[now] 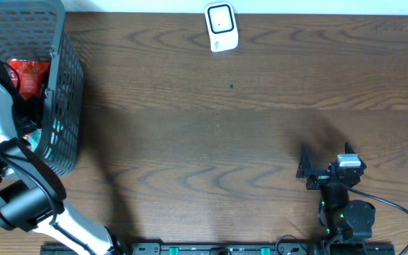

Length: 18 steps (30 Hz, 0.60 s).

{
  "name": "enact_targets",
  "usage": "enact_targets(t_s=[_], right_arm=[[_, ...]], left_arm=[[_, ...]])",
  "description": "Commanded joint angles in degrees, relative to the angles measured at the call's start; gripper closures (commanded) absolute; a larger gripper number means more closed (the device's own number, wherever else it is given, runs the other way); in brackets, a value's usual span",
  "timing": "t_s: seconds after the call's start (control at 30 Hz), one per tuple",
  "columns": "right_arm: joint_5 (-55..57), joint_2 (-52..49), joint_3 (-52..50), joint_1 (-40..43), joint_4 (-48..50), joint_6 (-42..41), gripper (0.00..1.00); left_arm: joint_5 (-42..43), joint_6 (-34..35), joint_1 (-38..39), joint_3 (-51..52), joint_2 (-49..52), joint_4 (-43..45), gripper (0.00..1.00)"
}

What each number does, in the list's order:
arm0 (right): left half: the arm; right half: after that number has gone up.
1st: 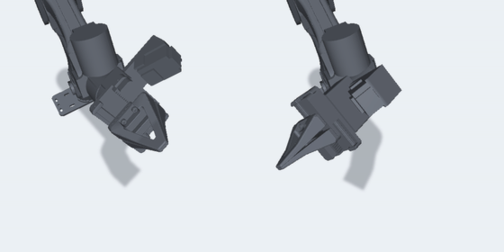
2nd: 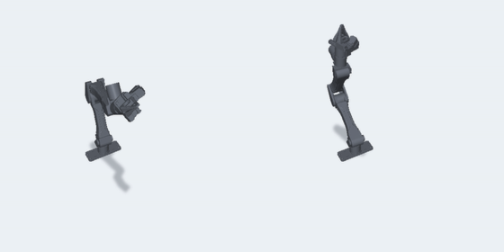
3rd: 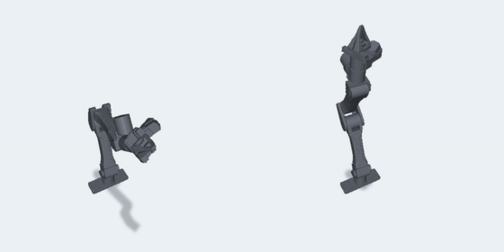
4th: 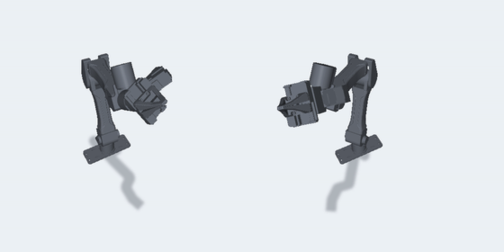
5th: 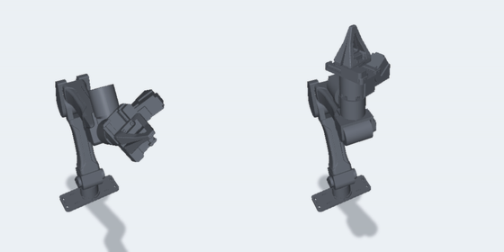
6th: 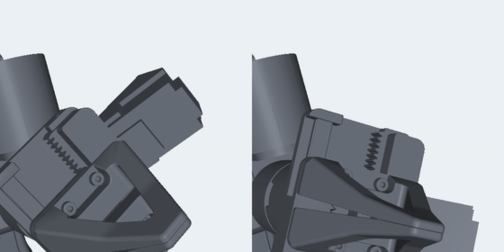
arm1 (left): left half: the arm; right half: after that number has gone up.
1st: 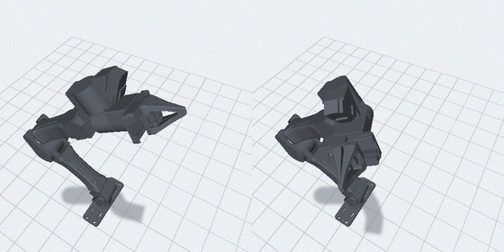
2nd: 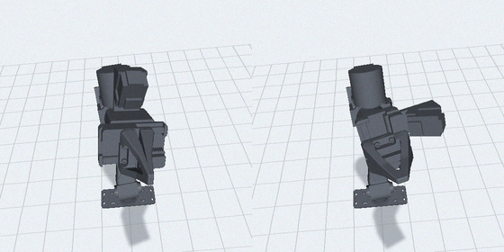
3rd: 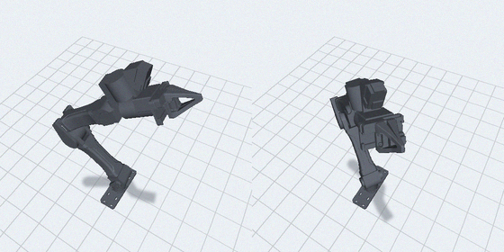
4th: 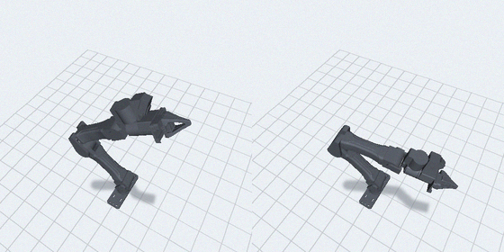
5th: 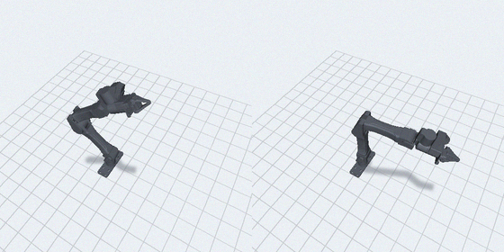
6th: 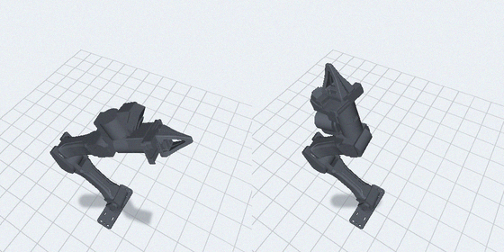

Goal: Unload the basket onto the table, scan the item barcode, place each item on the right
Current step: 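Reach the left gripper into the grey basket toward the green pack, then grasp the pale green wipes pack with the left gripper and lift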

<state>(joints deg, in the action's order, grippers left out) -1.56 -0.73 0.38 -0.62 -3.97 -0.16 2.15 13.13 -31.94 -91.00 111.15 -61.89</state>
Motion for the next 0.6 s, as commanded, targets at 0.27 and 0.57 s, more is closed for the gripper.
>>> enact_targets(t_s=[0.27, 0.57], right_arm=[[-0.24, 0.24, -0.07, 0.63, -0.17, 0.61, 0.01], [-0.24, 0.24, -0.07, 0.63, -0.17, 0.61, 0.01]], left_arm=[[-1.75, 3.54, -0.13, 7.89, 0.52, 8.76, 0.08], [-1.77, 3.74, -0.13, 12.87, 0.52, 14.14, 0.22]])
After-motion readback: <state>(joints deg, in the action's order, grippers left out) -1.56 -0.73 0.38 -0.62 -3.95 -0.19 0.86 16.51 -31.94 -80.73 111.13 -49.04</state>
